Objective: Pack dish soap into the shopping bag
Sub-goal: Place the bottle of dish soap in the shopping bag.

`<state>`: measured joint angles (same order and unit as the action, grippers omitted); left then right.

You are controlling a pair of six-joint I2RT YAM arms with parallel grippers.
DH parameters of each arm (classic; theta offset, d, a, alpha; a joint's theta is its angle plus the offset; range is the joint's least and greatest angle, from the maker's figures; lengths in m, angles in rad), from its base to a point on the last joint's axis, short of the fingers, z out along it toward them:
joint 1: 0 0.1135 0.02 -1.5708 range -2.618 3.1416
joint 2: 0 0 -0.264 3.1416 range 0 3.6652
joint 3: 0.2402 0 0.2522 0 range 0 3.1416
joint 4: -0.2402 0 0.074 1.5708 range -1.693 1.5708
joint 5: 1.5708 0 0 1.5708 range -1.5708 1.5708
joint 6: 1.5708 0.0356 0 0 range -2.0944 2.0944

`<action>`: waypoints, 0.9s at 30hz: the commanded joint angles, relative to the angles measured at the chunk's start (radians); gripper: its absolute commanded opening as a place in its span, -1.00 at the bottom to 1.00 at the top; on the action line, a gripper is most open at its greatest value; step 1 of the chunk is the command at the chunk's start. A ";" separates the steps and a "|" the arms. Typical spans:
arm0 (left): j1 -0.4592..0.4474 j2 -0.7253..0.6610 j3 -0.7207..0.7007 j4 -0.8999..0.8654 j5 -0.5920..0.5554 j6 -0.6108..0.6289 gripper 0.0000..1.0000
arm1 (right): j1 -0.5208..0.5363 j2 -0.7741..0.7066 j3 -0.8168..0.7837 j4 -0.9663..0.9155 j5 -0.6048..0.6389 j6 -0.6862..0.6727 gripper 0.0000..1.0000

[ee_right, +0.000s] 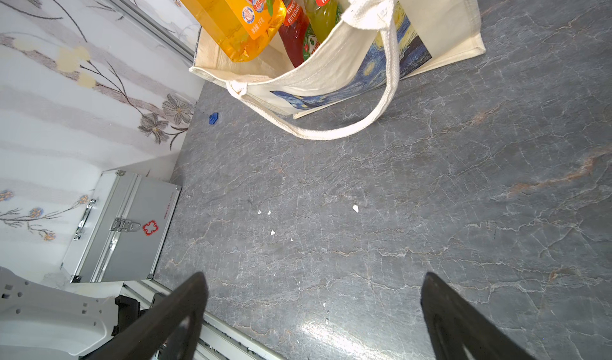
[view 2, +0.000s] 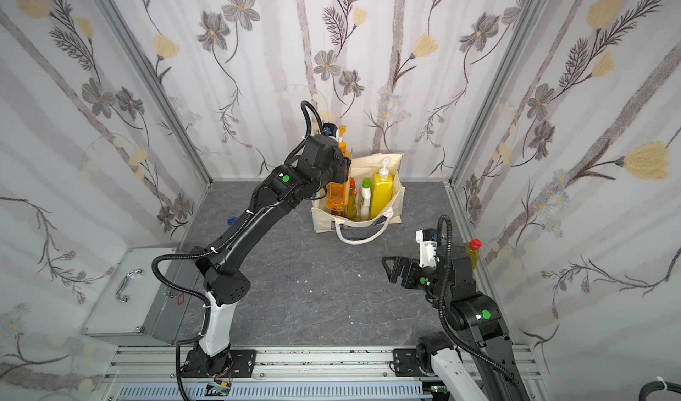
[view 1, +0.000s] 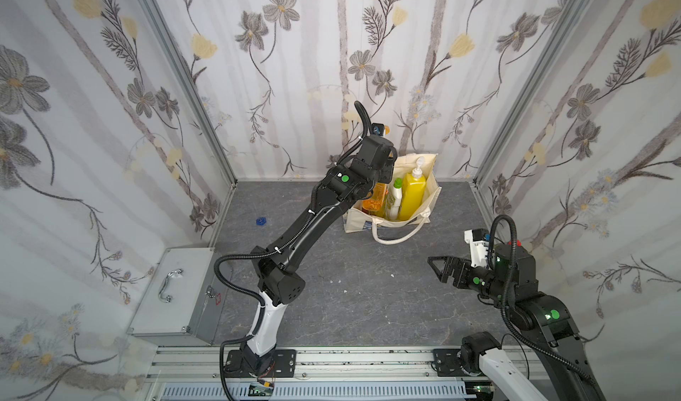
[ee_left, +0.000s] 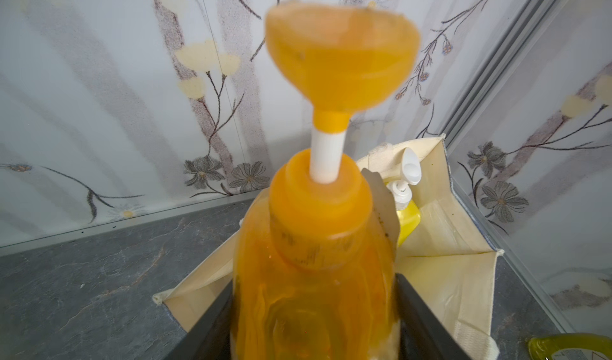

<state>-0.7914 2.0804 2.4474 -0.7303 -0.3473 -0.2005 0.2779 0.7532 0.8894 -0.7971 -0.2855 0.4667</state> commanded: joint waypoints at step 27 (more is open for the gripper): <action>-0.002 -0.002 -0.130 0.334 -0.393 0.111 -0.01 | -0.008 -0.018 0.002 -0.033 0.020 -0.016 1.00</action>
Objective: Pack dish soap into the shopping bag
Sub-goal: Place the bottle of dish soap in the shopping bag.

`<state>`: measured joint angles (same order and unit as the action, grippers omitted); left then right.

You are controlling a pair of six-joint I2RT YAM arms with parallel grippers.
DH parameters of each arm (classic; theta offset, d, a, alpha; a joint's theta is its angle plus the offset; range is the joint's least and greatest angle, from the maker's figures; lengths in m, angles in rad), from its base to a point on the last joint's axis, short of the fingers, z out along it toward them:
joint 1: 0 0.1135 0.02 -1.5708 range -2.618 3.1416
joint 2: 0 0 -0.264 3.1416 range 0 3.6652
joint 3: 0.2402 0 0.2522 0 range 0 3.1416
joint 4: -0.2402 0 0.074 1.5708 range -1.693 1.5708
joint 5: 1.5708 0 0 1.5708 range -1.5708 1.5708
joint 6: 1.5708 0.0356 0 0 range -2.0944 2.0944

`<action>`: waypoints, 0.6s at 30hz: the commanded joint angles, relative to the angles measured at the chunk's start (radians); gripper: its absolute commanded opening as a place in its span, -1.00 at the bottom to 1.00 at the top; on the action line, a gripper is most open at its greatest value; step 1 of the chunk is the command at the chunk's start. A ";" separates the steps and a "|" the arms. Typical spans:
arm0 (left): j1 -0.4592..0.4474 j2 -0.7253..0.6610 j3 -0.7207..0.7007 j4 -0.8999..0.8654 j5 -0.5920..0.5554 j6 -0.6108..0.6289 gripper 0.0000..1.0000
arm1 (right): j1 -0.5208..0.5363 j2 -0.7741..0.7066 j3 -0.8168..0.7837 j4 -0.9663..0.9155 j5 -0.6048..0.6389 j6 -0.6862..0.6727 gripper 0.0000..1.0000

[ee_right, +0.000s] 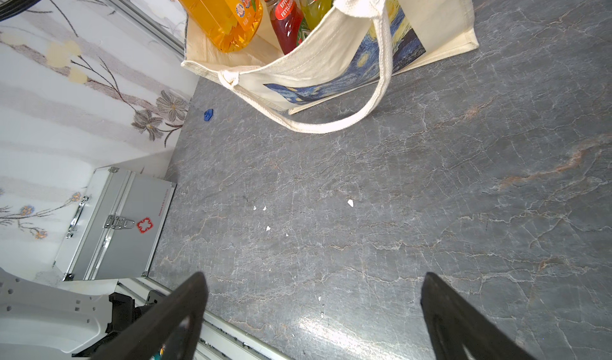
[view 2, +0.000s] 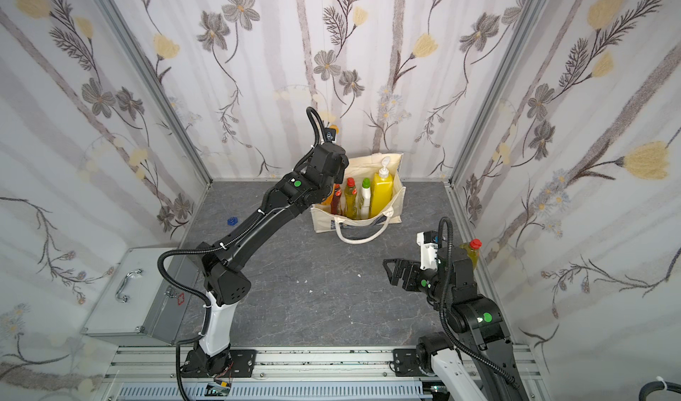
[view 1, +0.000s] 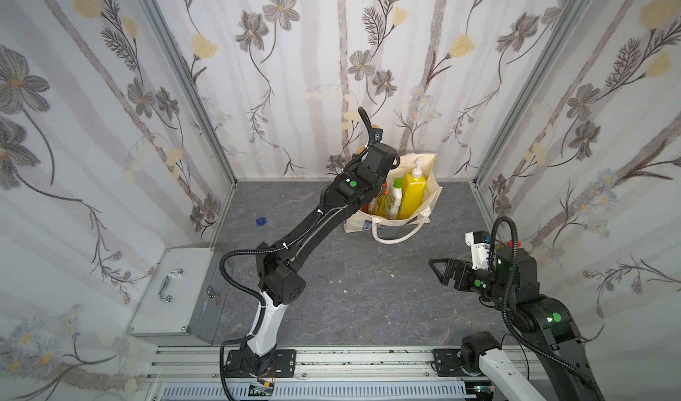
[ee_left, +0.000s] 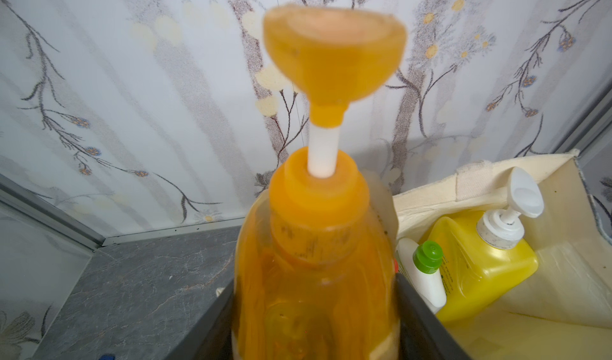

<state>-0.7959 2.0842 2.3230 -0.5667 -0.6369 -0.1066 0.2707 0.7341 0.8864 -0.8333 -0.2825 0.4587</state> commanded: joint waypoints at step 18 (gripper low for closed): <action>0.001 -0.010 -0.145 0.280 -0.197 -0.031 0.00 | -0.006 -0.015 -0.004 -0.041 0.007 -0.030 1.00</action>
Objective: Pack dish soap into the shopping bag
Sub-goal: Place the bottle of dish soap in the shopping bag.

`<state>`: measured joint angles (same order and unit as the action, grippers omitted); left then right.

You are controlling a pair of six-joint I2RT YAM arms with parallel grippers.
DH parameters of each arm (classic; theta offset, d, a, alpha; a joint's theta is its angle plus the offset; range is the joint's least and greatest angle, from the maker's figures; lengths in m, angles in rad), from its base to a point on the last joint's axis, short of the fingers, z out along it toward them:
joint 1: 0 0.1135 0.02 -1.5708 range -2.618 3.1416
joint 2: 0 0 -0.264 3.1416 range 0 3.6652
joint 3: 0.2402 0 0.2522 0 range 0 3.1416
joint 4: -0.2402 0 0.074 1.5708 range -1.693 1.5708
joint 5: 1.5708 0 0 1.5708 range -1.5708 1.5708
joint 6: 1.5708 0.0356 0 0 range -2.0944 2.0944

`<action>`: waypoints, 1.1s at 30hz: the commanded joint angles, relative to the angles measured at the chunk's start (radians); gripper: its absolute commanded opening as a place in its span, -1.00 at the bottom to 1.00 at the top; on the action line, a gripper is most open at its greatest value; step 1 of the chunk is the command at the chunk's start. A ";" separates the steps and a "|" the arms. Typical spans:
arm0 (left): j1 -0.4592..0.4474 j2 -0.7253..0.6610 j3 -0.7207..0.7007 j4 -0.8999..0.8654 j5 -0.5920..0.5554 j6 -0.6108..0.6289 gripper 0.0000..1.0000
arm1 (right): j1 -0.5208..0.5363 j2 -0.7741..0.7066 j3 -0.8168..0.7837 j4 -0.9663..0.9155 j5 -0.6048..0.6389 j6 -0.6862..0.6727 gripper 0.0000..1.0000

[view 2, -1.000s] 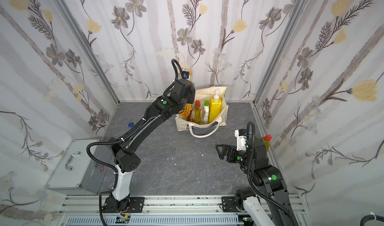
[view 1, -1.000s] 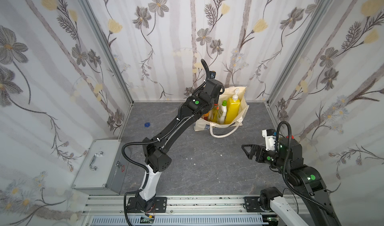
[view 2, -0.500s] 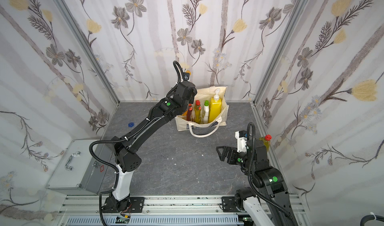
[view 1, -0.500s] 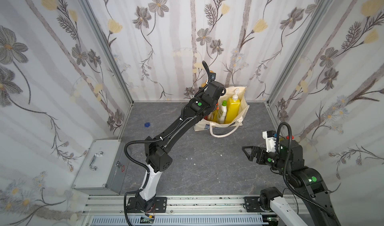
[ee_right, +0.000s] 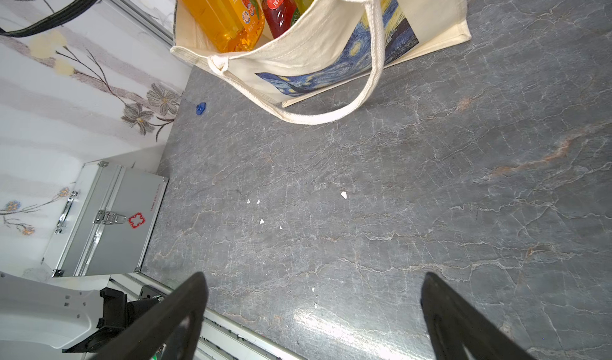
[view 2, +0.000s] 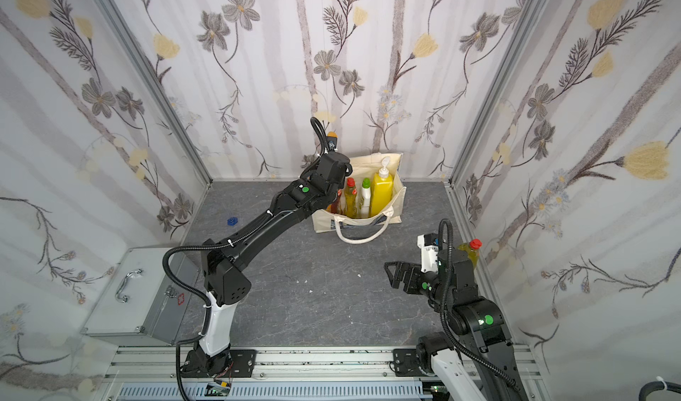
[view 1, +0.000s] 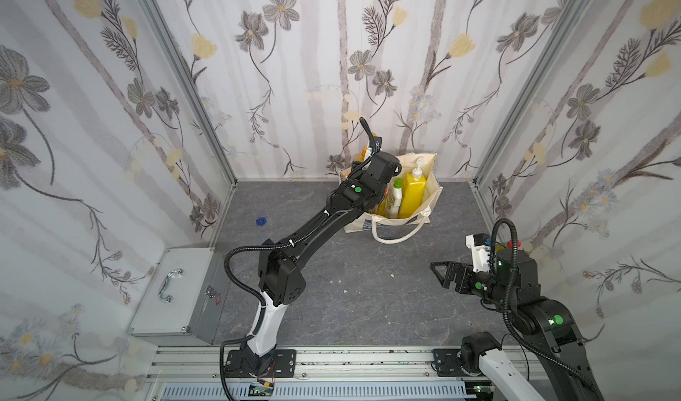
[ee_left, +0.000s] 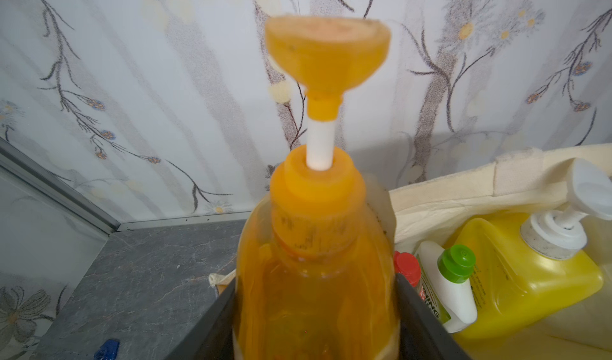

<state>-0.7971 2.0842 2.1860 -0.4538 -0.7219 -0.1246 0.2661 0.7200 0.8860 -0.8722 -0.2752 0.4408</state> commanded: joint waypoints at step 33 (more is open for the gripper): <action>0.005 -0.076 -0.388 0.375 -0.166 -0.178 0.00 | -0.004 -0.019 -0.046 -0.022 -0.027 -0.052 1.00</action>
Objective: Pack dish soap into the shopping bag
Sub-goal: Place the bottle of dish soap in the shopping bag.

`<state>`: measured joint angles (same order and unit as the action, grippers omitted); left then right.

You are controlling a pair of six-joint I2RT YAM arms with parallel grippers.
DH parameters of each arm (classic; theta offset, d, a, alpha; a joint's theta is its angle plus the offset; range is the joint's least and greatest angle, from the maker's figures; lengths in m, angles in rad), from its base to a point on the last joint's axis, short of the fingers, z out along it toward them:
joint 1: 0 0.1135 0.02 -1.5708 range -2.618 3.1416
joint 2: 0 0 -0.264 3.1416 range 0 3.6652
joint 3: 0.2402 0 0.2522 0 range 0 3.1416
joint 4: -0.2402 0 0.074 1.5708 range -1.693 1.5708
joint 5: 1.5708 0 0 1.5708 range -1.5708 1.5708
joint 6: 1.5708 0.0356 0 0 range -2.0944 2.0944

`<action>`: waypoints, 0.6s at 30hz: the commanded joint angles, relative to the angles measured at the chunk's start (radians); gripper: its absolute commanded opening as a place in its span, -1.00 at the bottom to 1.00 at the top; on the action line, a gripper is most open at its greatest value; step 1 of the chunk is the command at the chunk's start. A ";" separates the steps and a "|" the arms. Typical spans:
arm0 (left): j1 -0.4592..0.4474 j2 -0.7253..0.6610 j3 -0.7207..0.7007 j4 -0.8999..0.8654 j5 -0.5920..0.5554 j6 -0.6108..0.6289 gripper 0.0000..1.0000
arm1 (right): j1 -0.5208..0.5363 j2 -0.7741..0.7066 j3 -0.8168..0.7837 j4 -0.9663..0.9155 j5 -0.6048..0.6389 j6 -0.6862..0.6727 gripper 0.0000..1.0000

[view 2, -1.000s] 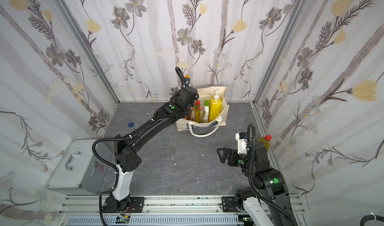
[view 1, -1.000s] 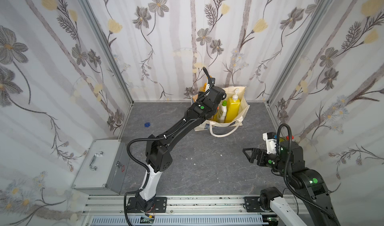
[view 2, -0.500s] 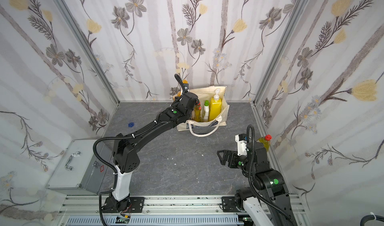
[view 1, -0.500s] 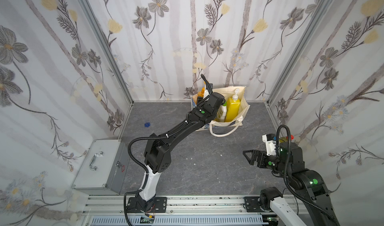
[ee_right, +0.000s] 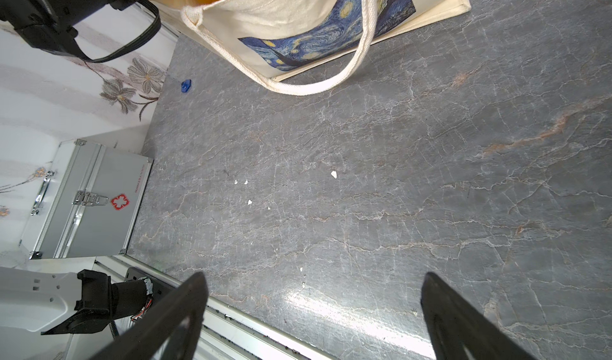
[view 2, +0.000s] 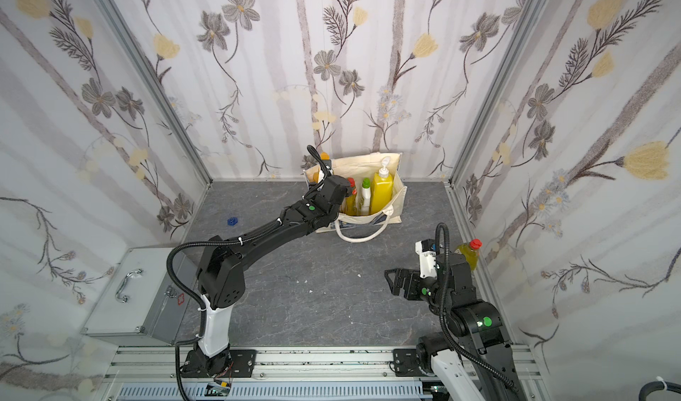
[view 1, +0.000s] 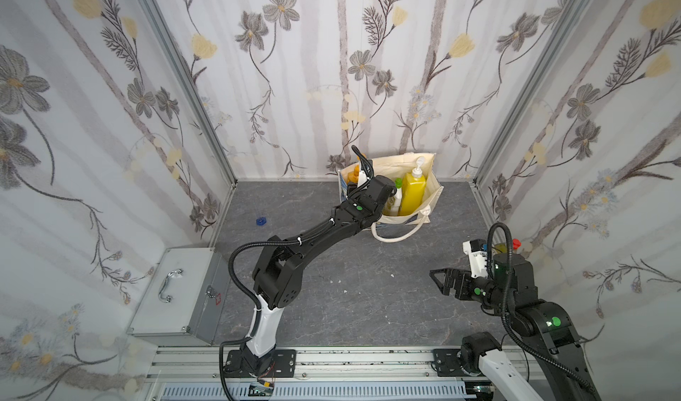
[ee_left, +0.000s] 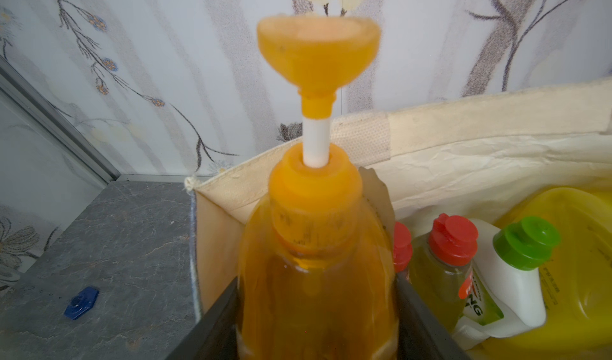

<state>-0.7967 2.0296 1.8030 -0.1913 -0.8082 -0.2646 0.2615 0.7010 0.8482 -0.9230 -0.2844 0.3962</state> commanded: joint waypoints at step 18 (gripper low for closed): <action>0.011 -0.030 -0.113 0.082 -0.048 -0.174 0.03 | 0.001 -0.046 -0.033 0.018 -0.029 0.002 1.00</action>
<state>-0.7902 2.0113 1.6897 -0.1696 -0.8078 -0.3927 0.2615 0.6567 0.8207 -0.9226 -0.2955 0.3969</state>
